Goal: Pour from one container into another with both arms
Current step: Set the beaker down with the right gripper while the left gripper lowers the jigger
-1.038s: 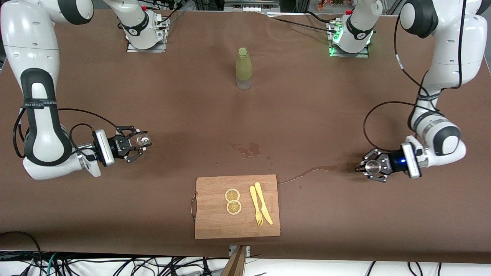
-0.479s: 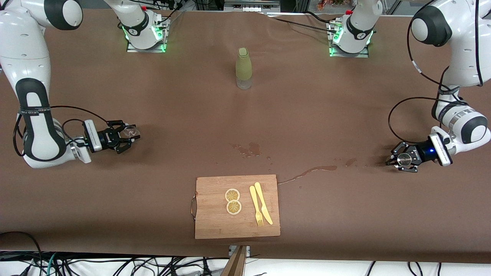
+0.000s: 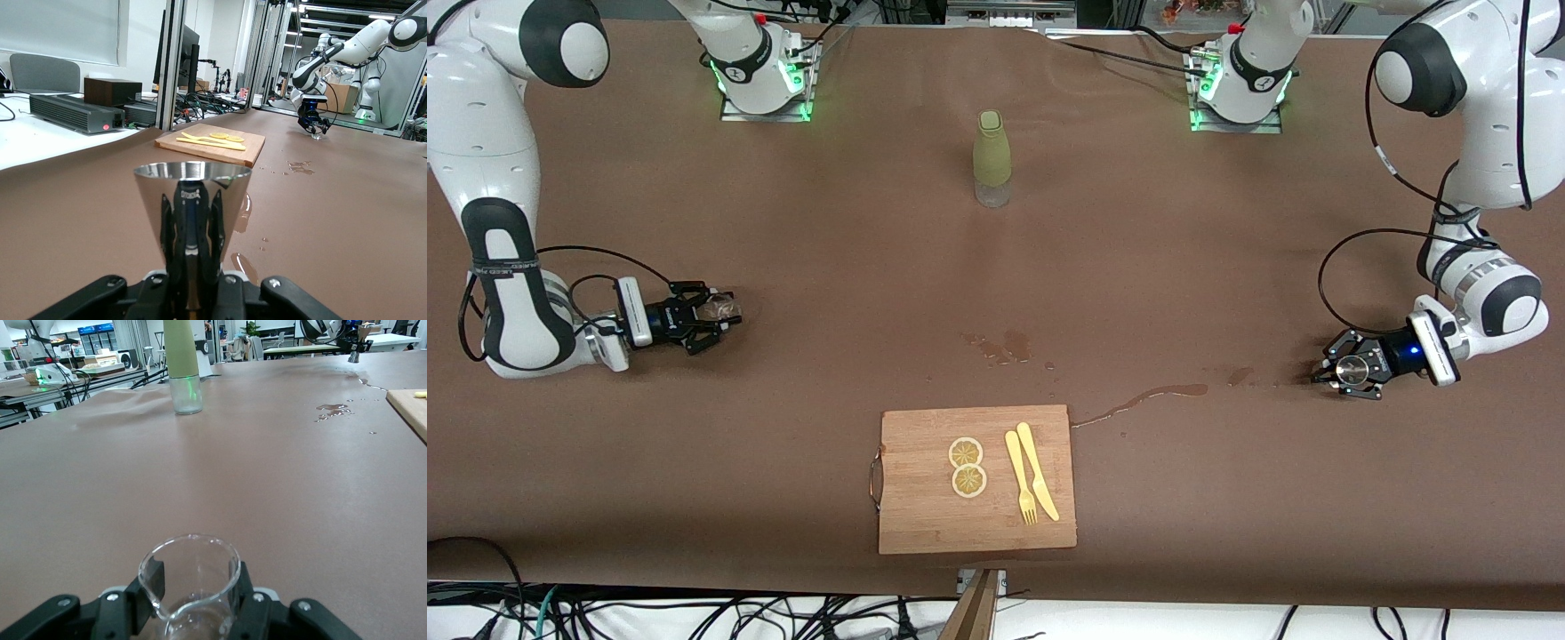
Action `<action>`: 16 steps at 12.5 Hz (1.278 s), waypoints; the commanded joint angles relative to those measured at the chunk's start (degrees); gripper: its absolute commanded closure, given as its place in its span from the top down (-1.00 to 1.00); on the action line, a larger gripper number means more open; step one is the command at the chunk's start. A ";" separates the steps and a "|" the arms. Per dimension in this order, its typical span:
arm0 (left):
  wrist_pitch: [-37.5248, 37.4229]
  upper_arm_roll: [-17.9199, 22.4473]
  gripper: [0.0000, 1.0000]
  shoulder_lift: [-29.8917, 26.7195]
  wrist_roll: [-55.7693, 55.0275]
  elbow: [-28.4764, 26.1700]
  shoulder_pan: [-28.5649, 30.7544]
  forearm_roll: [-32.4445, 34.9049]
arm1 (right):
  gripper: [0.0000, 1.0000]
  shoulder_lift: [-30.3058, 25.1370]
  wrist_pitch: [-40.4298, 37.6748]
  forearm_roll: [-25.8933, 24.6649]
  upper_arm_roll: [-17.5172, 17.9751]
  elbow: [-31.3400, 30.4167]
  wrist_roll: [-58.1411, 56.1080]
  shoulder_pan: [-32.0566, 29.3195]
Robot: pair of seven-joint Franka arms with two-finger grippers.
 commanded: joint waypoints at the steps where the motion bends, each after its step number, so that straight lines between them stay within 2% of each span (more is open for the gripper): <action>1: -0.34 0.20 -0.96 1.67 1.27 1.10 -0.38 -1.30 | -0.66 -0.12 1.16 -0.74 0.59 0.03 -0.74 -0.36; 2: -0.07 0.21 -0.95 1.76 1.27 1.10 -0.38 -1.30 | 0.62 -0.12 1.16 -0.74 0.59 0.03 -0.57 -0.54; 3: 0.28 0.12 -0.94 1.93 1.27 1.10 -0.47 -1.21 | 1.00 -0.04 1.16 -0.82 0.59 0.03 -0.22 -0.80; 6: 0.28 0.21 -0.61 1.94 1.18 1.10 -0.65 -1.30 | 1.00 -0.12 0.81 -1.96 -0.19 0.20 0.22 -1.33; 7: 0.37 0.21 -0.34 1.94 1.18 1.10 -0.65 -1.21 | 1.00 -0.12 0.46 -1.97 -0.98 0.20 0.22 -1.33; 9: 0.89 0.21 -0.25 2.20 1.27 1.10 -0.65 -1.13 | 1.00 -0.39 -0.15 -2.49 -3.61 1.25 0.05 -1.42; 13: 0.89 0.21 -0.24 2.64 1.27 1.10 -0.65 -1.13 | 1.00 -1.00 -4.89 -5.91 -7.05 6.08 2.41 -1.60; 14: 0.89 0.21 -0.11 2.64 1.18 1.10 -0.65 -1.04 | 1.00 -1.53 -5.86 -7.23 -7.75 7.31 5.12 -1.51; 15: 0.89 0.21 0.18 2.64 1.18 1.10 -0.65 -1.04 | 1.00 -2.31 -6.48 -8.54 -7.76 8.19 8.10 -1.42; 16: 0.81 0.21 0.56 2.64 1.18 1.10 -0.65 -0.86 | 1.00 -3.45 -6.83 -9.51 -7.76 8.81 11.44 -1.07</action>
